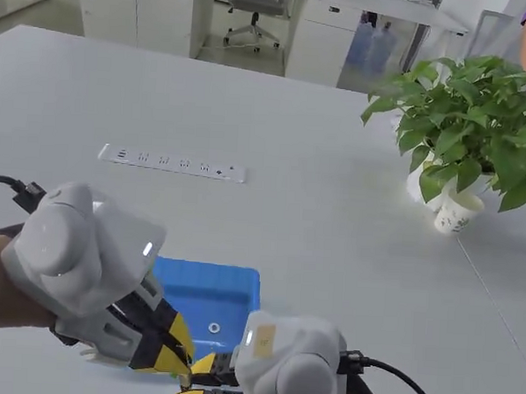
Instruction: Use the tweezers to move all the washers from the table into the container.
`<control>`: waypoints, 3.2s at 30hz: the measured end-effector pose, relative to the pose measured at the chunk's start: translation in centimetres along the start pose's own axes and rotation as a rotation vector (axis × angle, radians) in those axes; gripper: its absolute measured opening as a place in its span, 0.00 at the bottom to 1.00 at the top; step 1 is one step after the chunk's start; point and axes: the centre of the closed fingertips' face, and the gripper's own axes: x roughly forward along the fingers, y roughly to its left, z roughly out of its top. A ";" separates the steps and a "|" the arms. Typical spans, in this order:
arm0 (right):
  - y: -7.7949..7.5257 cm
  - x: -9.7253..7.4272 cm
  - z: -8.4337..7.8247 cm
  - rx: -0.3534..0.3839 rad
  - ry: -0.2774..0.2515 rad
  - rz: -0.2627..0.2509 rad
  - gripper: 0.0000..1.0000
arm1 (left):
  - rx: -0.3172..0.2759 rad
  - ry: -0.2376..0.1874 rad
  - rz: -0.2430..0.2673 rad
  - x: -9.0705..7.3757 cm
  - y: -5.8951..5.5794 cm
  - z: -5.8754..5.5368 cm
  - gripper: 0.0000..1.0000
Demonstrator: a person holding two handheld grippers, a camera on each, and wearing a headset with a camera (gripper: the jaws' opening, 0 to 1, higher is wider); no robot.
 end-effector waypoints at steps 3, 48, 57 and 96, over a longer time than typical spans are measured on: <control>0.3 0.1 -0.2 0.003 0.002 0.008 0.10 | -0.005 0.002 -0.003 0.2 -0.2 -0.2 0.06; 2.1 2.0 -1.4 0.018 0.011 0.064 0.11 | -0.040 0.030 -0.023 1.3 -1.6 -2.1 0.06; 2.1 2.1 -1.7 0.017 0.019 0.069 0.11 | -0.042 0.031 -0.025 1.6 -1.6 -2.3 0.06; 1.9 2.3 -2.0 0.044 0.033 0.061 0.09 | -0.036 0.026 -0.021 1.7 -1.2 -2.3 0.06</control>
